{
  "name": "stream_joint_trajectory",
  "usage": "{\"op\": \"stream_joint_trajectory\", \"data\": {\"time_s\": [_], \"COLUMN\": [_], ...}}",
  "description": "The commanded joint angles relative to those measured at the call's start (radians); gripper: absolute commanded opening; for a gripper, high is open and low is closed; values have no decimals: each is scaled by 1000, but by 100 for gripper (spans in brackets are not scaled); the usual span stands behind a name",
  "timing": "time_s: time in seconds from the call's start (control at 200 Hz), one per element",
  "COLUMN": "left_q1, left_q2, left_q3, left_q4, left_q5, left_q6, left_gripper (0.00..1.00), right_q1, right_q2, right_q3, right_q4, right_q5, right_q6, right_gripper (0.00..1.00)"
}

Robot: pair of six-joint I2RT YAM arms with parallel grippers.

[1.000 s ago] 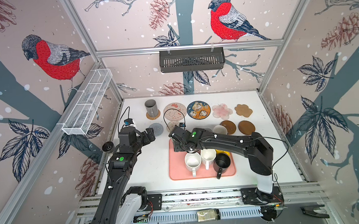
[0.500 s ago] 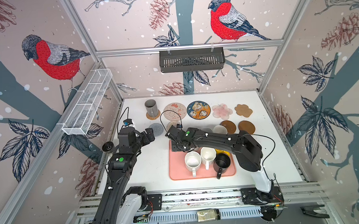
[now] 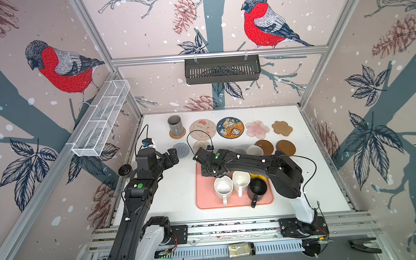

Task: Place cups on coasters
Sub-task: Pick up the cup from the tray.

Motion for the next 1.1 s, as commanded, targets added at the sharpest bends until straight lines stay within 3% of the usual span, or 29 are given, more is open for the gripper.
{"op": "stream_joint_trajectory", "data": {"time_s": [0.0,0.38,0.826,1.096], "left_q1": [4,11,29,37], "left_q2": [-1,5,15,22], "left_q3": [-1,-3,-4,-7], "left_q4": [46,44,49,61], "left_q5": [7,2,0,19], "left_q6": [-3,-2,-3,9], "left_gripper": [96,96,96,96], "right_q1": [5,22,30,-67], "right_q2": [-12,-19,-28,38], "right_q3": [-5,-13,100,250], "right_q4": [-18,-20,-43,-32], "right_q5": [63,114,184,160], "right_q6": [-18,-74,-216,-395], "right_gripper": [28,5,4,3]}}
